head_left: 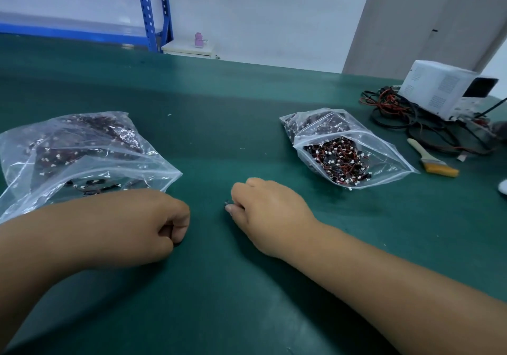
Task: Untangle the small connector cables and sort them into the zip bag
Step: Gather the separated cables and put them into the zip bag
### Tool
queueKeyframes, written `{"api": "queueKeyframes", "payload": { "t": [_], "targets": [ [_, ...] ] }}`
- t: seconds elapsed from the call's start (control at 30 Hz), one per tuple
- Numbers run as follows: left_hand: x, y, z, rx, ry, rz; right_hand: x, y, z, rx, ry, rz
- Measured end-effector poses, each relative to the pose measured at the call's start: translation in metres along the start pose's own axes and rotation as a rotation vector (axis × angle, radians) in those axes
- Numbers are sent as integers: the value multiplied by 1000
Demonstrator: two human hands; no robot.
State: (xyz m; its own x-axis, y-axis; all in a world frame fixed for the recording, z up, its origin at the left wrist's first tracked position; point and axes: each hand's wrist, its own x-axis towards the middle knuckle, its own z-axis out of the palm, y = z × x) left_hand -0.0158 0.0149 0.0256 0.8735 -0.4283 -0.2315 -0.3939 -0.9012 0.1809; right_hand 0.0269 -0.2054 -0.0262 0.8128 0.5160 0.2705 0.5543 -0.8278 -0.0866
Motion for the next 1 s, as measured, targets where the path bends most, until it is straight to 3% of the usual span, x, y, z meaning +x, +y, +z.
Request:
{"api": "queueKeyframes", "payload": {
  "t": [0.27, 0.47, 0.63, 0.7, 0.77, 0.87, 1.0],
  "targets": [
    [1, -3, 2, -18, 20, 21, -34, 31, -21, -94, -29, -14],
    [3, -9, 6, -14, 22, 12, -39, 55, -47, -316, 164, -192],
    [4, -11, 7, -24, 10, 22, -8, 100, -75, -405, 489, -274],
    [5, -11, 6, -25, 8, 18, 0, 117, -76, -429, 479, -229],
    [4, -12, 5, -32, 10, 12, 1, 125, -72, -326, 517, -91],
    [3, -12, 6, -30, 11, 14, -2, 125, -73, -95, 710, 33],
    [2, -9, 4, -12, 22, 26, -2, 120, -85, 109, 727, 157]
  ]
}}
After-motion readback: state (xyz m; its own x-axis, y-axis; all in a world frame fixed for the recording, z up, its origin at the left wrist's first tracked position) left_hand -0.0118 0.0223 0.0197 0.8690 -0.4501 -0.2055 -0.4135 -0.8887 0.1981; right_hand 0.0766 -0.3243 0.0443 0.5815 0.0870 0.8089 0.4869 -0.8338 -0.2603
